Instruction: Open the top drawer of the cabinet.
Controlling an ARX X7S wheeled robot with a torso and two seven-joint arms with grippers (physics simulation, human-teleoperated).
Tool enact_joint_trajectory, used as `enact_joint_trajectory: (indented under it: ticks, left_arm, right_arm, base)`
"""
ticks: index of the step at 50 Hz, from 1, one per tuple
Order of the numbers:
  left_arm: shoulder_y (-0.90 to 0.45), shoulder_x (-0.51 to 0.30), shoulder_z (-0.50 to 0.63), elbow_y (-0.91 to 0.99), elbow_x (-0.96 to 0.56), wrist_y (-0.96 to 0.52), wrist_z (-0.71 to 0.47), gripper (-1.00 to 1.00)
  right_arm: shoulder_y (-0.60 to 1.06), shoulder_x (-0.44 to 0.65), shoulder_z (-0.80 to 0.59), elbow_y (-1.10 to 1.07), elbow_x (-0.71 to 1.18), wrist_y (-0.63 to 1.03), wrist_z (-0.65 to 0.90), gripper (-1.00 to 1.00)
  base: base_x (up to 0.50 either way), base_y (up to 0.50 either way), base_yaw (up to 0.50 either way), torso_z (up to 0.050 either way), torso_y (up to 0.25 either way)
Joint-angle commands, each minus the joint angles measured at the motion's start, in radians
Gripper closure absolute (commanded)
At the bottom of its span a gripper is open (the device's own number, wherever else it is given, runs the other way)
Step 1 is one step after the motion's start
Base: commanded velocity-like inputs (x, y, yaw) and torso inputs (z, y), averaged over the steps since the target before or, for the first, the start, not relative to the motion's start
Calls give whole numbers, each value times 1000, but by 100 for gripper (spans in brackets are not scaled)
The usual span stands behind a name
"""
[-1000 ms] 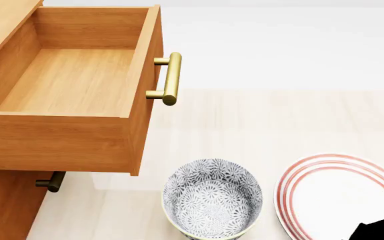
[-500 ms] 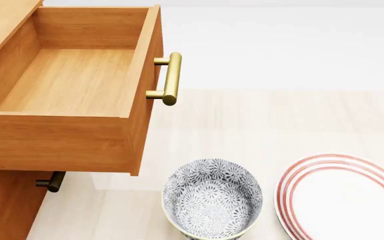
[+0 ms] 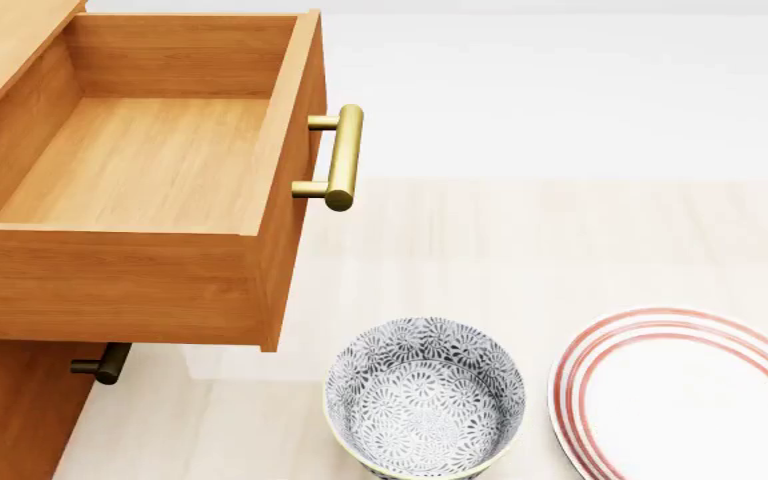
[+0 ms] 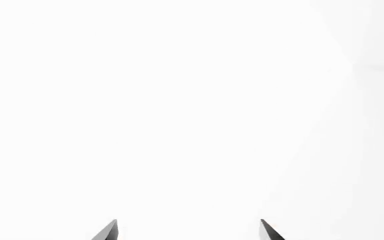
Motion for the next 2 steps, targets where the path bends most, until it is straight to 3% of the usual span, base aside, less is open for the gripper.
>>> enact_joint_trajectory:
  ticks: [1, 2]
  left_arm:
    - [-2, 37, -39, 2, 22, 7, 45, -100]
    - [-1, 38, -42, 2, 22, 8, 46, -100]
  right_arm:
    - [-3, -10, 22, 5, -19, -1, -7, -100]
    - [-3, -10, 22, 8, -20, -2, -6, -100]
  base:
    - [0, 0, 0, 0, 0]
    - [0, 0, 0, 0, 0]
